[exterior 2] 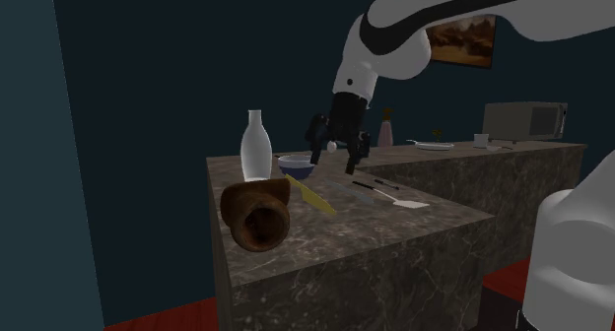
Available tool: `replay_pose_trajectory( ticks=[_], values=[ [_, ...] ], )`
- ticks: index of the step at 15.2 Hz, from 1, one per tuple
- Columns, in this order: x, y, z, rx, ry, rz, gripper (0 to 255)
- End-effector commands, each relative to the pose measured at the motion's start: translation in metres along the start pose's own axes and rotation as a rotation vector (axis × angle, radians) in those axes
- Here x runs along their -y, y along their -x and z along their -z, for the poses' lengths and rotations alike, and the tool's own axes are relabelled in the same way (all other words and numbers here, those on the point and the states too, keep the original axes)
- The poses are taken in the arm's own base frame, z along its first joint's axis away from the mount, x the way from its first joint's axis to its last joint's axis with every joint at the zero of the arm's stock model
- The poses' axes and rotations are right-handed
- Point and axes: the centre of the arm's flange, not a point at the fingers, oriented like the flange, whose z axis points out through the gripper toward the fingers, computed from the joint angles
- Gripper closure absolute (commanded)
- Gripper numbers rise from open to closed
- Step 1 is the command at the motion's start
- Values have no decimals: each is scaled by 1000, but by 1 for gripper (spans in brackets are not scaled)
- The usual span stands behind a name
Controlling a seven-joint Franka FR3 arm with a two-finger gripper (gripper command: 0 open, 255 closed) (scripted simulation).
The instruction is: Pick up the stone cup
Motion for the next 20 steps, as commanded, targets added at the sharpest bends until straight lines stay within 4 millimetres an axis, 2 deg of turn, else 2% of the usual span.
replay_pose_trajectory(
  ticks=[1, 10, 11, 18, 20],
  values=[
    [19, -3, -11, 11, -37, -36, 0],
    [102, -29, -58, 62, -193, -185, 0],
    [103, -30, -59, 62, -194, -186, 0],
    [90, -32, -96, 62, -194, -186, 0],
    [90, -32, -96, 62, -194, -186, 0]
  ],
)
